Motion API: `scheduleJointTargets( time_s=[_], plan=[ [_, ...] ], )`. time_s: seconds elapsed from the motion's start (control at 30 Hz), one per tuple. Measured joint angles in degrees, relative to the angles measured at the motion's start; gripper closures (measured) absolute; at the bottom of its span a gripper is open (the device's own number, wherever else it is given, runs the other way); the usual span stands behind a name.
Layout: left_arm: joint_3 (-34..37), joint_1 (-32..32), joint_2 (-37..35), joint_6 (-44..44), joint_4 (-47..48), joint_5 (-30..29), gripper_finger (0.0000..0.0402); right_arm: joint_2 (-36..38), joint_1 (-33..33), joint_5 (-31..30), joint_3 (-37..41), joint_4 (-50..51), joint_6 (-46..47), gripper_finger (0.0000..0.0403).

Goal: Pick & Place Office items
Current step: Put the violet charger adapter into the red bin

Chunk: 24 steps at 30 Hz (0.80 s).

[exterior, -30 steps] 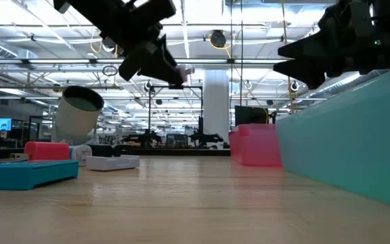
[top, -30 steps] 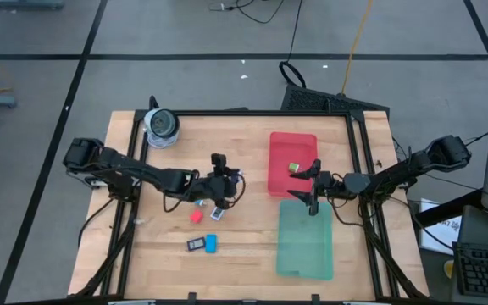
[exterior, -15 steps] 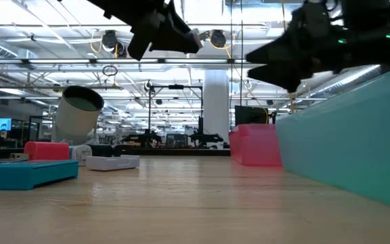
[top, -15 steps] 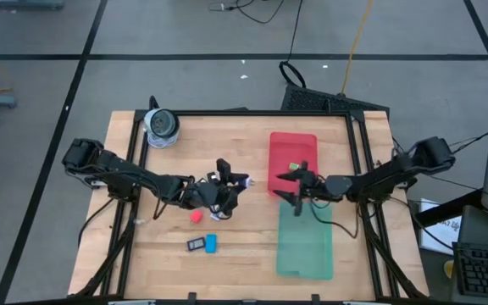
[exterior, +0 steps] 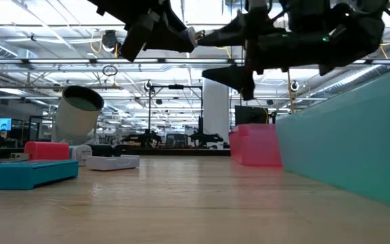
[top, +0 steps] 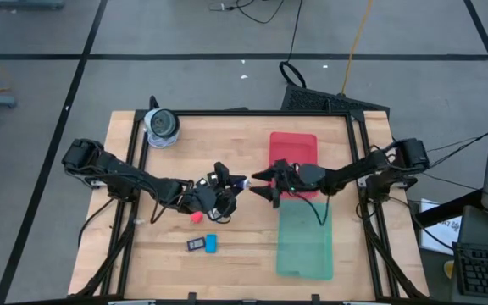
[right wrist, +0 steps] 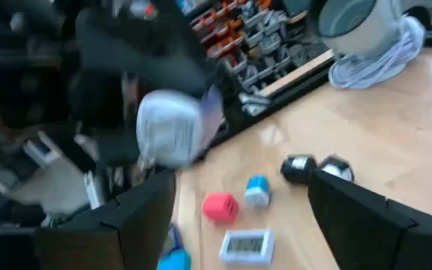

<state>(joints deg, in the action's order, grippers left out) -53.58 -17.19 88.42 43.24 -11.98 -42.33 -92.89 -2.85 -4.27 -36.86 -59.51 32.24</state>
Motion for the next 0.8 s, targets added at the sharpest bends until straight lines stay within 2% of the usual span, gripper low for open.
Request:
scheduleJointTargets(
  time_s=[0.17,0.3,0.5,0.8],
  plan=[
    [-0.02,-0.20,-0.04,-0.30,1.70,-1.74,0.0270,-0.91,0.26,4.80,-2.76,-0.26,-0.01,0.0075],
    [-0.02,-0.20,-0.04,-0.34,2.17,-2.21,0.0252,-0.91,0.16,6.58,-3.97,-0.23,-0.60,0.0070],
    [0.00,-0.15,-0.04,-0.22,1.84,-2.27,0.0270,-0.91,0.13,3.57,-6.62,1.03,-1.26,0.0076],
    [0.00,-0.15,-0.04,-0.52,1.85,-2.81,0.0259,-0.91,0.13,0.48,-10.91,10.54,-1.33,0.0078]
  ],
)
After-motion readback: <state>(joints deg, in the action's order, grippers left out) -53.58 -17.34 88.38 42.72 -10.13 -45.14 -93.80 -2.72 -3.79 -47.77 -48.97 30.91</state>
